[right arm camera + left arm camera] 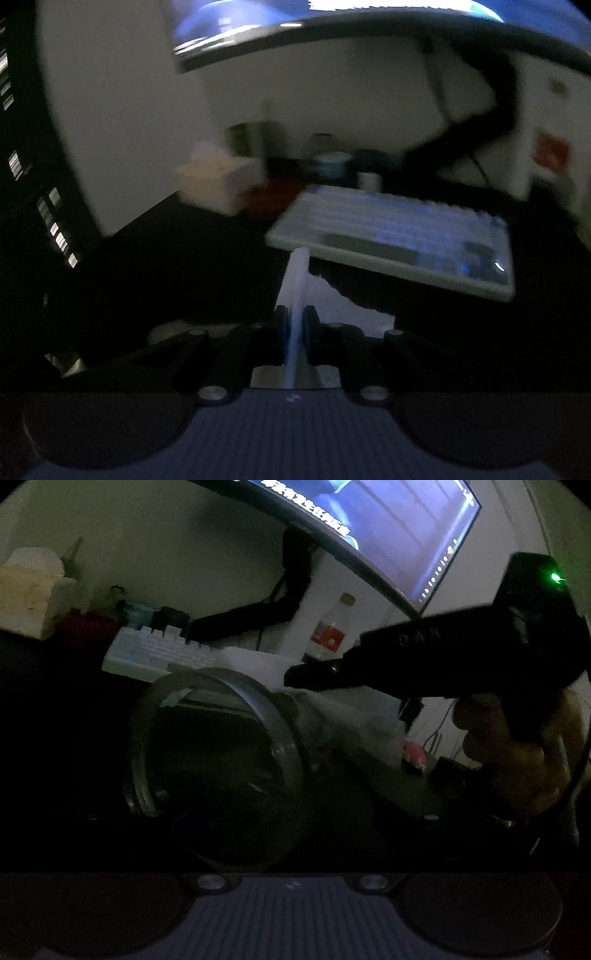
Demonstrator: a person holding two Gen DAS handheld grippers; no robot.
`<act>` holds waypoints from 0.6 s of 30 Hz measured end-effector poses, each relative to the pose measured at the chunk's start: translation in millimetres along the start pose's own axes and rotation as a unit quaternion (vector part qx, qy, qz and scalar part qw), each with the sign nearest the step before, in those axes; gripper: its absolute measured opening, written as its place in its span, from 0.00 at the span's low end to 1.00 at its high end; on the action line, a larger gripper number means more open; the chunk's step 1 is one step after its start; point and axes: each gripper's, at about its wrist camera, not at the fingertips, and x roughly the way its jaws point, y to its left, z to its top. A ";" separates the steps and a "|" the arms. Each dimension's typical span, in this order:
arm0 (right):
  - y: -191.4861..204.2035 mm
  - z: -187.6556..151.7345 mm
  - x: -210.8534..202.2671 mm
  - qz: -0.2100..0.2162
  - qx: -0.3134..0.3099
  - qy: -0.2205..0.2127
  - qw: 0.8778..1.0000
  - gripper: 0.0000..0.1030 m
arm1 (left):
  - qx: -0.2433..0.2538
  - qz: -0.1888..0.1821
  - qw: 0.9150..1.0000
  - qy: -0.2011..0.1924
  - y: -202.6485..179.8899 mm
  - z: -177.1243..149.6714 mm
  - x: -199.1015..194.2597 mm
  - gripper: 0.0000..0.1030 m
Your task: Clean container
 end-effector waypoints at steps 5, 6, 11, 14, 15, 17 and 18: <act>35.5 -15.7 -17.1 0.087 -0.079 -0.003 0.993 0.12 | -0.033 -0.030 0.999 0.005 5.1 1.4 -4.8 0.89; 36.9 -16.7 -19.3 0.087 -0.080 -0.001 0.993 0.11 | -0.051 -0.044 0.998 0.009 8.9 2.8 -5.4 0.80; 9.0 -15.6 -25.7 0.027 -0.029 0.010 0.999 0.10 | -0.039 -0.019 0.999 -0.030 -0.4 -2.3 -20.8 0.28; -5.2 -22.5 -26.6 0.016 -0.011 0.016 1.000 0.10 | 0.028 0.019 0.995 -0.091 -22.2 -8.5 -38.5 0.19; -8.3 -24.2 -25.8 0.018 -0.007 0.017 1.000 0.10 | 0.055 0.036 0.992 -0.105 -27.0 -9.0 -42.8 0.19; -13.4 -26.4 -24.5 0.017 0.000 0.016 1.000 0.10 | 0.092 0.047 0.987 -0.120 -33.8 -13.5 -48.0 0.17; -15.7 -25.5 -25.1 0.009 0.003 0.010 1.000 0.10 | 0.110 0.049 0.985 -0.126 -37.3 -16.5 -48.8 0.15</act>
